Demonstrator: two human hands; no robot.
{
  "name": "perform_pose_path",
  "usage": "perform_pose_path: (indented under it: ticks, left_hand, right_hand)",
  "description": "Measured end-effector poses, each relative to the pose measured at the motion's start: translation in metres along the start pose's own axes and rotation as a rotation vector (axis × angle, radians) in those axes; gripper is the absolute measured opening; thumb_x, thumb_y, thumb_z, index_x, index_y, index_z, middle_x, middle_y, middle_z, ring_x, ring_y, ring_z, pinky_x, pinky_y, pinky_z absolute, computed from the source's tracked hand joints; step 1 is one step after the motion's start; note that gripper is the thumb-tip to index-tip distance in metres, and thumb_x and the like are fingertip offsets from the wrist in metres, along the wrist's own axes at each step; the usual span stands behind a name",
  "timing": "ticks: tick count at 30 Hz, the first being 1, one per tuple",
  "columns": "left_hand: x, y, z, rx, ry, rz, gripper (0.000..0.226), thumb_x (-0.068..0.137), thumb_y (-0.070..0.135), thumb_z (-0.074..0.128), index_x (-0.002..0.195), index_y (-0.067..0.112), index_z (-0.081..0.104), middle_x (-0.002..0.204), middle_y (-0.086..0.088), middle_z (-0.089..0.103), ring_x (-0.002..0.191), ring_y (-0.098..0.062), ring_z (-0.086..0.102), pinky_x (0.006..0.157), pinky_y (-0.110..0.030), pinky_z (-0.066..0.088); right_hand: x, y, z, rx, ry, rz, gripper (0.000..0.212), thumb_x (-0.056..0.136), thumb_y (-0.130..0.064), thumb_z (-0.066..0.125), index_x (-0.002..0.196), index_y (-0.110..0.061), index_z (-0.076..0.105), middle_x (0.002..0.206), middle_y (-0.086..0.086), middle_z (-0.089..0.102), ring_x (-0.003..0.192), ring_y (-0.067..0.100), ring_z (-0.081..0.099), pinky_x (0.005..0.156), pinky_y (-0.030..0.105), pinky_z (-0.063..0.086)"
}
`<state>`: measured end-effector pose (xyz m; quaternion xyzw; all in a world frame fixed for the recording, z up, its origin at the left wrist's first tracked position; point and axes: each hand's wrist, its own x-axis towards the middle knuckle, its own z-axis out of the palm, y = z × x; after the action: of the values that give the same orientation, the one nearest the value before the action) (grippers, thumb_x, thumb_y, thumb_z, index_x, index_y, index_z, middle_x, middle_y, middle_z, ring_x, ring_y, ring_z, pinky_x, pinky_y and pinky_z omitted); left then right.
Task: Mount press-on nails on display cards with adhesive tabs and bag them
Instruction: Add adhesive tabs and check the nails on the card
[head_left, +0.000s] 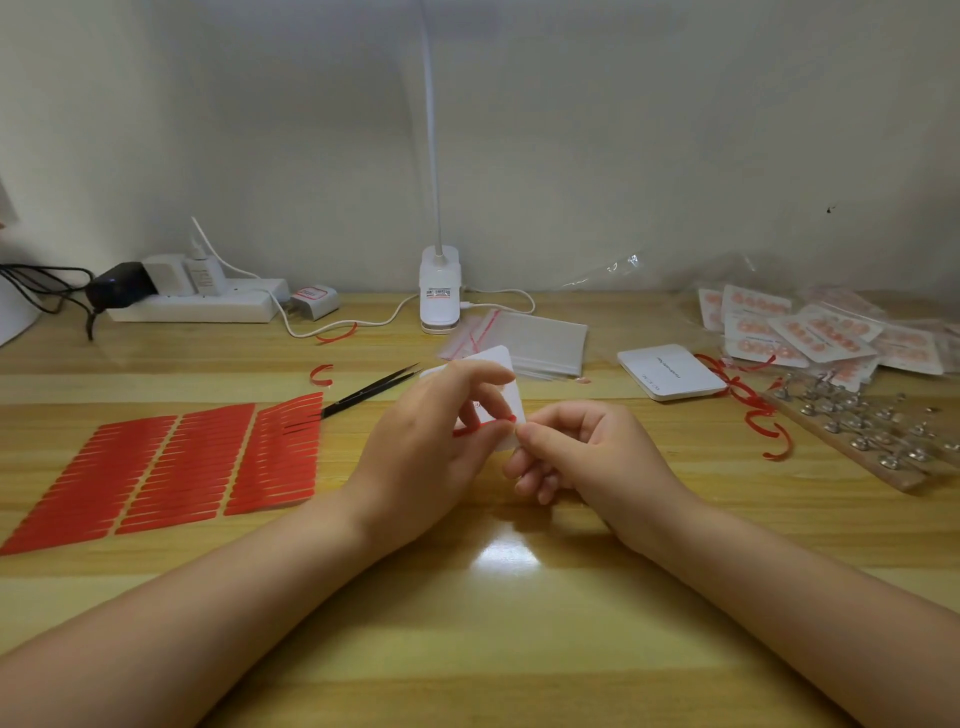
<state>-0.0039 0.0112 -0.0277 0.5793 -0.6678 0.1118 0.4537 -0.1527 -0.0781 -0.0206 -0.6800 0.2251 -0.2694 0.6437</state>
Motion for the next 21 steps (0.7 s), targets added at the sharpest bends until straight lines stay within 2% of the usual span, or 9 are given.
perform_pose_path:
  ticks: [3,7,12,14,17,21]
  left_hand:
    - [0.0017,-0.0006,-0.0016,-0.037,-0.03,-0.048,0.034,0.082,0.004,0.069,0.112,0.012,0.055,0.086,0.016,0.059,0.07,-0.008,0.05,0.068,-0.012,0.039]
    - [0.0022,0.0014,-0.0024,-0.023,-0.063,-0.067,0.024,0.084,0.012,0.063,0.107,0.011,0.056,0.085,0.018,0.055,0.067,-0.007,0.044,0.064,-0.017,0.039]
    - [0.0013,0.0003,-0.0009,0.072,-0.085,-0.025,0.017,0.087,0.012,0.056,0.103,0.005,0.058,0.084,0.015,0.051,0.074,0.014,0.046,0.066,-0.006,0.031]
    - [-0.0005,-0.0002,0.0009,0.074,-0.061,-0.014,0.018,0.089,0.014,0.056,0.105,0.007,0.058,0.086,0.015,0.051,0.071,0.01,0.045,0.067,-0.008,0.031]
    - [-0.0018,0.0007,0.0034,0.039,0.008,0.015,0.028,0.086,0.01,0.064,0.111,0.015,0.054,0.095,0.011,0.056,0.069,-0.004,0.045,0.065,-0.02,0.041]
    - [-0.0016,0.0003,0.0013,0.104,0.063,0.123,0.027,0.088,0.013,0.067,0.114,0.007,0.063,0.099,-0.001,0.069,0.077,-0.014,0.06,0.071,-0.033,0.053]
  right_hand:
    - [-0.0011,-0.0001,0.0009,-0.018,-0.013,-0.006,0.019,0.094,-0.006,0.058,0.077,-0.008,0.067,0.066,0.012,0.07,0.053,0.016,0.063,0.048,0.021,0.048]
    - [-0.0018,-0.0002,0.0008,-0.026,-0.026,-0.008,0.018,0.093,-0.005,0.058,0.077,-0.007,0.066,0.065,0.011,0.07,0.053,0.015,0.063,0.048,0.021,0.049]
    - [-0.0011,0.0002,0.0005,-0.038,-0.029,-0.013,0.019,0.094,-0.005,0.058,0.078,-0.008,0.067,0.065,0.012,0.07,0.053,0.016,0.064,0.048,0.021,0.048]
    - [-0.0004,-0.0001,0.0,-0.028,-0.021,-0.009,0.019,0.094,-0.006,0.058,0.078,-0.008,0.068,0.066,0.011,0.07,0.053,0.016,0.064,0.048,0.021,0.048]
    - [0.0006,-0.0002,-0.0011,0.001,-0.003,0.006,0.016,0.093,-0.007,0.059,0.08,-0.006,0.068,0.067,0.012,0.07,0.054,0.016,0.064,0.048,0.021,0.048]
    - [0.0024,-0.0006,-0.0014,0.04,0.016,0.027,0.015,0.093,-0.007,0.059,0.081,-0.005,0.069,0.066,0.013,0.07,0.052,0.017,0.063,0.046,0.021,0.048]
